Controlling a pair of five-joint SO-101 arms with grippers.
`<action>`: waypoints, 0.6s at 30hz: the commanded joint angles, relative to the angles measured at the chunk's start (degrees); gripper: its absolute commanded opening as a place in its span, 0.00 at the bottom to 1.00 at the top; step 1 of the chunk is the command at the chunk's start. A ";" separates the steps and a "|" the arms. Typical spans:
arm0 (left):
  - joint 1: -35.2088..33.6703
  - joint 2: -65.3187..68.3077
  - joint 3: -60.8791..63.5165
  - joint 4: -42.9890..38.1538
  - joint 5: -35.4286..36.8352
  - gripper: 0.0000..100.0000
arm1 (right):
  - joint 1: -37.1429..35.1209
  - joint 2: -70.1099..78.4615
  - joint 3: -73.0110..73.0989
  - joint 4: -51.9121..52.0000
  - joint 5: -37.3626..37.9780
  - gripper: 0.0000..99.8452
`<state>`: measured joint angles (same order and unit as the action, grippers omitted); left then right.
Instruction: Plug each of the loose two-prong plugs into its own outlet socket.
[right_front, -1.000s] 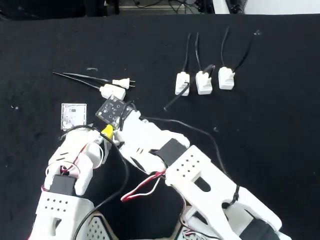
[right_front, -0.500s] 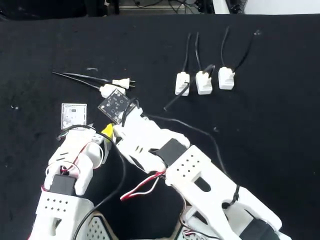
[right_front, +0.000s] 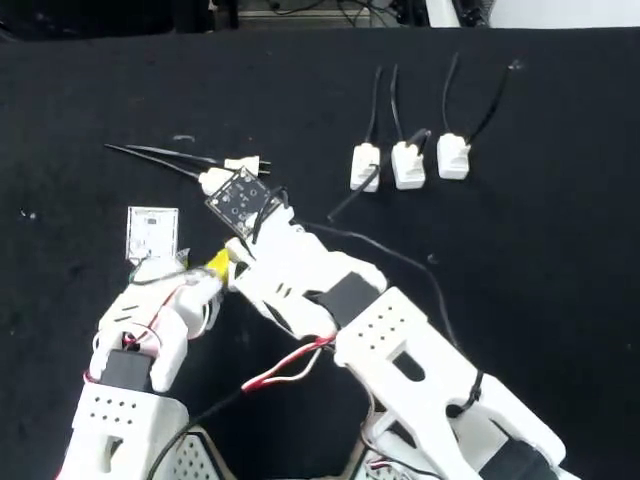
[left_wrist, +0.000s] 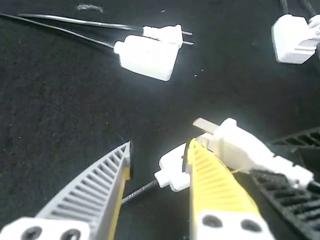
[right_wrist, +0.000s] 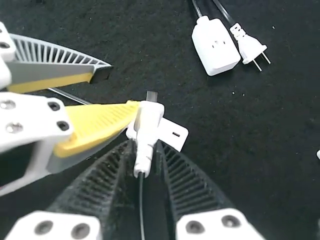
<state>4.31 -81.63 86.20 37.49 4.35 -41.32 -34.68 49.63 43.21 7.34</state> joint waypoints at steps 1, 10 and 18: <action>0.92 -0.26 -0.75 0.26 -0.35 0.19 | 0.62 -0.31 -3.21 -1.58 -0.26 0.01; -10.15 -0.26 -2.33 -0.26 0.26 0.19 | 3.87 -0.31 -4.09 4.57 3.08 0.01; -15.69 0.00 -0.84 -4.84 5.27 0.19 | 5.80 -0.22 -12.35 16.62 4.84 0.01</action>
<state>-9.23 -81.54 86.20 35.65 8.40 -36.48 -34.68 43.21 55.78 11.12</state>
